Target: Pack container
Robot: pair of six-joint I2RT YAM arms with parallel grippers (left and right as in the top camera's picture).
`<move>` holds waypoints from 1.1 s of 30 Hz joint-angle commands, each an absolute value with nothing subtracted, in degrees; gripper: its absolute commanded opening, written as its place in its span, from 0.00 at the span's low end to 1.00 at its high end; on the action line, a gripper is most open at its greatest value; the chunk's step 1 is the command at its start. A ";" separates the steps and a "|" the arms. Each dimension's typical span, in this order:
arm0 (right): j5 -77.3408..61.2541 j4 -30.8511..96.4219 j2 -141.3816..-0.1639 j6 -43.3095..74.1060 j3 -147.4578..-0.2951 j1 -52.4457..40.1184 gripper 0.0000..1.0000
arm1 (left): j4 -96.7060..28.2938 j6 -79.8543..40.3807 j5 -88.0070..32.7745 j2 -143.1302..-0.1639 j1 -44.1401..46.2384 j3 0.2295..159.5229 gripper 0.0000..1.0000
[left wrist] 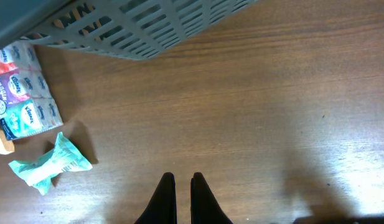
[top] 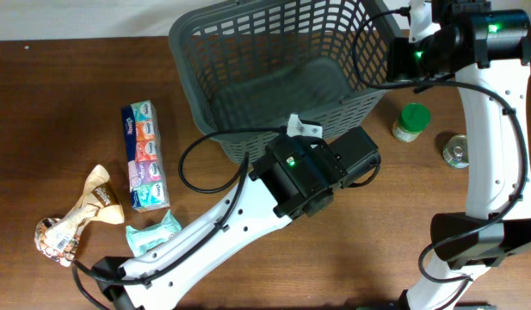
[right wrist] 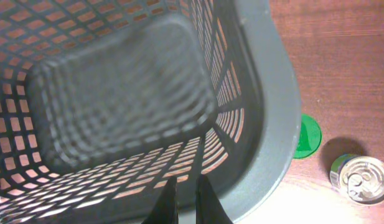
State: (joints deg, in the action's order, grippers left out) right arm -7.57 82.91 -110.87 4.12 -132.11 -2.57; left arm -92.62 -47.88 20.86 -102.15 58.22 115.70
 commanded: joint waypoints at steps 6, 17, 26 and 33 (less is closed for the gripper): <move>-8.95 80.51 -111.20 3.27 -132.55 -3.05 0.04 | -93.71 -48.82 19.86 -102.21 58.37 115.20 0.02; -9.80 79.88 -115.24 3.27 -132.55 -3.75 0.04 | -93.47 -48.82 19.92 -102.21 58.35 115.20 0.02; -9.21 79.24 -115.94 3.27 -132.55 -3.79 0.04 | -91.05 -48.82 23.42 -102.43 58.04 115.13 0.02; -9.23 79.48 -116.44 3.29 -132.55 -3.79 0.04 | -90.70 -48.80 23.38 -103.90 54.50 115.13 0.02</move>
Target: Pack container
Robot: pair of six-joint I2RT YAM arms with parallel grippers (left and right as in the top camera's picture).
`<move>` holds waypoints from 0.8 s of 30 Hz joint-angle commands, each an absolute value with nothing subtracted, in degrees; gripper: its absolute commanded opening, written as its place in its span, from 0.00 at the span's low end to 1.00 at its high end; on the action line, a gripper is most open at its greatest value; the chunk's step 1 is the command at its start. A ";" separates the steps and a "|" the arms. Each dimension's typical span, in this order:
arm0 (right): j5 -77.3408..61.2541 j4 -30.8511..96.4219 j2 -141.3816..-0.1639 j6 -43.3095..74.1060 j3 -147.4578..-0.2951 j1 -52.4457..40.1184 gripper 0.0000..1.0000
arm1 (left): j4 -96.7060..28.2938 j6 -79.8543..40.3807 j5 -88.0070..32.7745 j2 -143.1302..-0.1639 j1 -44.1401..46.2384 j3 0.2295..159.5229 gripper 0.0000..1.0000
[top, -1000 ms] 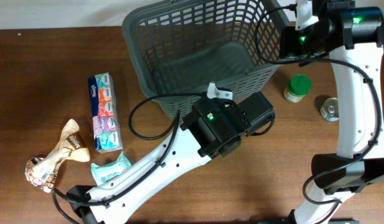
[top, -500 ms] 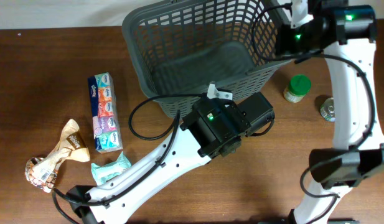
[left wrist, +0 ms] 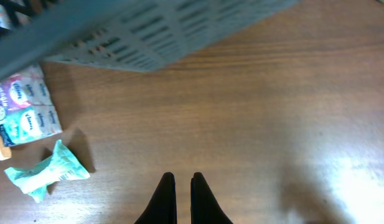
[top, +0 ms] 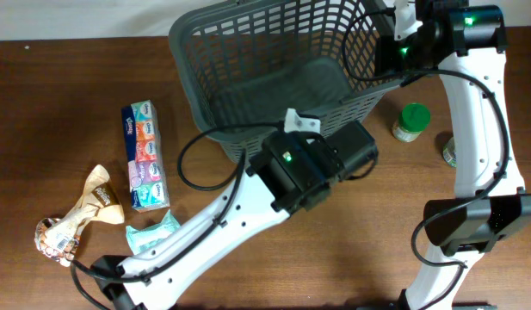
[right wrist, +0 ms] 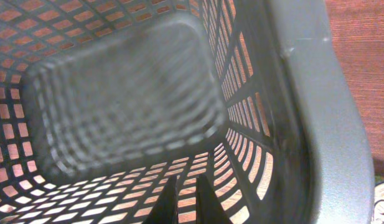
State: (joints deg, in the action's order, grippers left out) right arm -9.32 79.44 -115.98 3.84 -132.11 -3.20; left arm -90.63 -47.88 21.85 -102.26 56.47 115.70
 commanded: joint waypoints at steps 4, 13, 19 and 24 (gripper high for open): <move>-9.23 79.68 -116.64 3.29 -132.55 -3.79 0.04 | -90.70 -48.77 23.42 -105.08 52.27 115.13 0.02; -9.23 80.23 -116.64 3.27 -132.55 -3.79 0.04 | -90.70 -48.51 23.86 -105.12 48.18 115.09 0.02; -9.21 80.77 -116.64 3.27 -132.55 -3.79 0.04 | -90.85 -47.90 23.83 -105.12 45.15 115.09 0.02; -9.21 81.45 -116.64 3.27 -132.55 -3.79 0.04 | -90.89 -47.90 23.83 -105.12 43.77 115.09 0.02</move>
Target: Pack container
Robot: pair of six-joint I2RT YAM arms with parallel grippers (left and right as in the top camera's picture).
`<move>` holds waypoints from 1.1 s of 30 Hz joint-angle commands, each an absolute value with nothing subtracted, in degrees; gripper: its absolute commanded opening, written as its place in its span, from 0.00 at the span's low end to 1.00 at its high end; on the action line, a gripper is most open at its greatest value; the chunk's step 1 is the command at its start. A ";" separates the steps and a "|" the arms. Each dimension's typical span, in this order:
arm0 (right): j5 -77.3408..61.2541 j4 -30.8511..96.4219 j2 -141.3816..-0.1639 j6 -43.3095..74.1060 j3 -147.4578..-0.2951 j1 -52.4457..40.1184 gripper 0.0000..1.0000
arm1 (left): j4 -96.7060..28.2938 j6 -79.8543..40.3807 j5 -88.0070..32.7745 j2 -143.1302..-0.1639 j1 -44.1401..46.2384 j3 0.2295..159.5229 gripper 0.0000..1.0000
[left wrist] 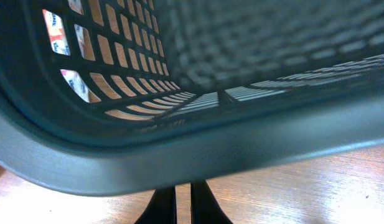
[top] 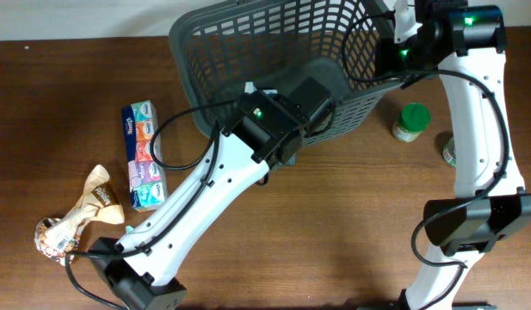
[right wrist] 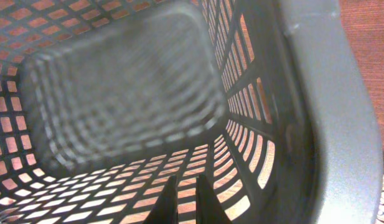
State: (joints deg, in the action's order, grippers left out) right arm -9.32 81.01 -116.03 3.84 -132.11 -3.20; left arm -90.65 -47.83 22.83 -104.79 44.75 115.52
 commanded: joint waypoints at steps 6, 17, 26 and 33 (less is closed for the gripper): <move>-9.21 82.65 -116.64 3.25 -132.55 -3.79 0.04 | -90.91 -47.68 23.83 -105.12 42.30 115.09 0.02; -9.21 84.44 -116.64 3.22 -132.55 -3.79 0.04 | -90.94 -47.70 24.69 -105.12 42.15 115.09 0.02; -9.23 86.89 -116.64 1.28 -132.55 -4.27 0.04 | -91.05 -47.72 25.17 -105.12 41.01 115.09 0.02; -9.17 87.35 -116.64 0.36 -132.55 -7.09 0.04 | -92.20 -47.72 25.17 -105.12 38.26 115.09 0.02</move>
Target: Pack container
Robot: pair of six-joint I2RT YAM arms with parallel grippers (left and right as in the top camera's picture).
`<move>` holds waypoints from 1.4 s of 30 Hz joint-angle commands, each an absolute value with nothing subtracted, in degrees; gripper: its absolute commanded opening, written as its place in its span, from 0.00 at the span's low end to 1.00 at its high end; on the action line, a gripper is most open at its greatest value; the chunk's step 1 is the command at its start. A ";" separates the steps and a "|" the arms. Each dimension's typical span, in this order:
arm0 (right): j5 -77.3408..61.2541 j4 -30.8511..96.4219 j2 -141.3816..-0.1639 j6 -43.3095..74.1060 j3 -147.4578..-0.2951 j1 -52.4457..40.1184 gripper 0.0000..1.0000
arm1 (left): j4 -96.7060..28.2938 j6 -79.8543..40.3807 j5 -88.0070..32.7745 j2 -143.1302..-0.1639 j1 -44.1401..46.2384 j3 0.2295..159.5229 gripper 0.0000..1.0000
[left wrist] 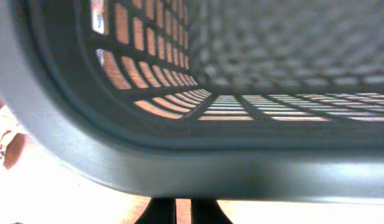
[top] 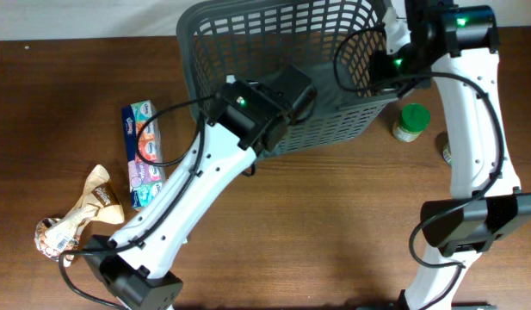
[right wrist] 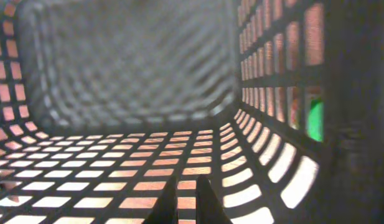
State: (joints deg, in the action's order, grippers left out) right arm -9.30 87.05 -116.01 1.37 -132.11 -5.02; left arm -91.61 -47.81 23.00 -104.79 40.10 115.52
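Observation:
The grey mesh basket [top: 334,129] stands tipped at the back of the table, its near wall showing from above. My left gripper [left wrist: 182,208] is shut, its fingers just under the basket's thick rim [left wrist: 210,168], at the basket's near left side. My right gripper [right wrist: 187,199] is shut too and sits inside the basket at its right side, over the mesh wall [right wrist: 148,62]. A strip of tissue packs [top: 140,151] and a tan wrapped snack [top: 80,215] lie at the left. A green-lidded jar [top: 411,120] stands right of the basket.
A tin can [top: 446,153] shows partly behind the right arm. The left arm [top: 188,189] runs across the middle of the table from the near left edge up to the basket, and covers the spot beside the tissue packs.
The basket has tipped further and shifted a little to the right. My left gripper has moved left along the rim. My right gripper now sits deeper inside, and both stay shut.
First my left gripper hung shut over bare table in front of the basket, with my right one shut above its right rim. Then the right was over the basket's inside. Then the left stood at the near rim. Now the basket is tipped, with both grippers at it.

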 commanded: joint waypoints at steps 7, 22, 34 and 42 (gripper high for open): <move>-8.64 87.44 -116.64 0.25 -132.55 -9.23 0.04 | -93.12 -47.72 25.15 -105.12 35.40 115.09 0.02; -8.34 89.58 -116.64 0.25 -132.55 -9.43 0.04 | -93.60 -47.72 25.36 -105.12 31.11 115.09 0.02; -8.36 89.60 -116.64 0.25 -132.55 -9.47 0.04 | -93.93 -47.70 25.91 -105.12 30.22 115.09 0.03; -10.94 88.40 -116.64 0.27 -132.57 -9.50 0.49 | -94.13 -47.70 25.91 -105.12 30.22 115.09 0.45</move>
